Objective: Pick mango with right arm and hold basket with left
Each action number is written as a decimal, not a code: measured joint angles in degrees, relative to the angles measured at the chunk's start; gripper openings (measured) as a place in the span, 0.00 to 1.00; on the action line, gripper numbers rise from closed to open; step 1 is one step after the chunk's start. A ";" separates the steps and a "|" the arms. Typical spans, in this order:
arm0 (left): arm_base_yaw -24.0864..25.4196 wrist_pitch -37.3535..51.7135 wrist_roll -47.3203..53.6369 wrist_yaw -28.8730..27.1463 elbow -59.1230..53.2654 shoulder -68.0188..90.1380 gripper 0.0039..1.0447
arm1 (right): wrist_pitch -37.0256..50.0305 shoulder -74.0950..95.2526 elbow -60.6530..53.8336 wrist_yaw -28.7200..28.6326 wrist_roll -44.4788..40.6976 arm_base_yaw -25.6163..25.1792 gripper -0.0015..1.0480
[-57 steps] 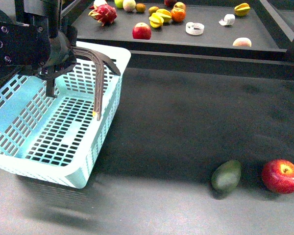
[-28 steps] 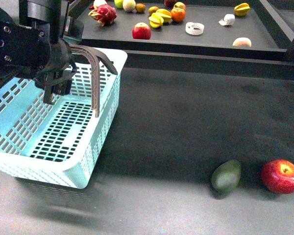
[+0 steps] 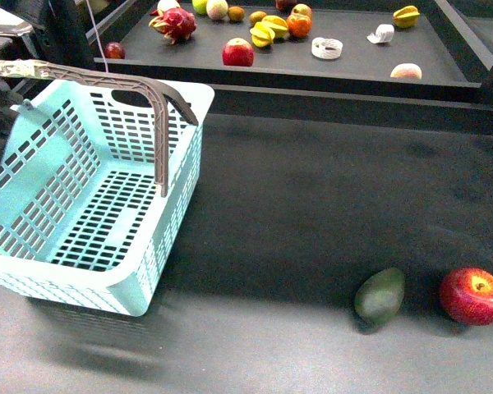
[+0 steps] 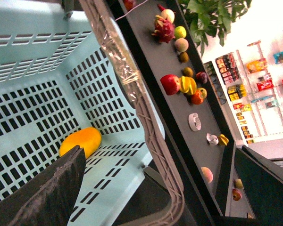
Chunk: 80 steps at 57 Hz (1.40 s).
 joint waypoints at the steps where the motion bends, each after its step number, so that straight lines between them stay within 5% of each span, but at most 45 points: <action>1: -0.04 0.33 0.61 -0.02 -1.07 -1.40 0.95 | 0.00 0.00 0.00 0.00 -0.02 0.00 0.92; 19: -0.28 -3.08 5.86 -3.78 -20.13 -24.63 0.95 | 0.00 -0.02 0.00 0.02 -0.02 0.00 0.92; 37: 1.88 -6.16 9.70 -2.95 -23.54 -32.06 0.94 | 0.00 -0.02 0.00 0.02 0.00 0.00 0.92; 42: 5.16 9.18 29.77 12.87 -28.09 -32.20 0.75 | 0.00 -0.02 0.00 0.04 -0.02 0.00 0.92; 45: 6.19 9.70 45.27 16.74 -29.05 -36.02 0.61 | 0.00 0.00 0.00 0.02 0.00 0.00 0.92; 50: 7.41 6.34 56.65 17.62 -30.67 -41.03 0.43 | 0.00 -0.02 0.00 0.02 0.00 0.00 0.92; 61: 12.66 -2.12 61.57 22.56 -32.61 -51.36 0.05 | 0.00 -0.02 0.00 0.02 0.00 0.00 0.92; 80: 12.72 -16.33 62.49 22.93 -32.74 -67.14 0.04 | 0.00 -0.02 0.00 0.02 0.00 0.00 0.92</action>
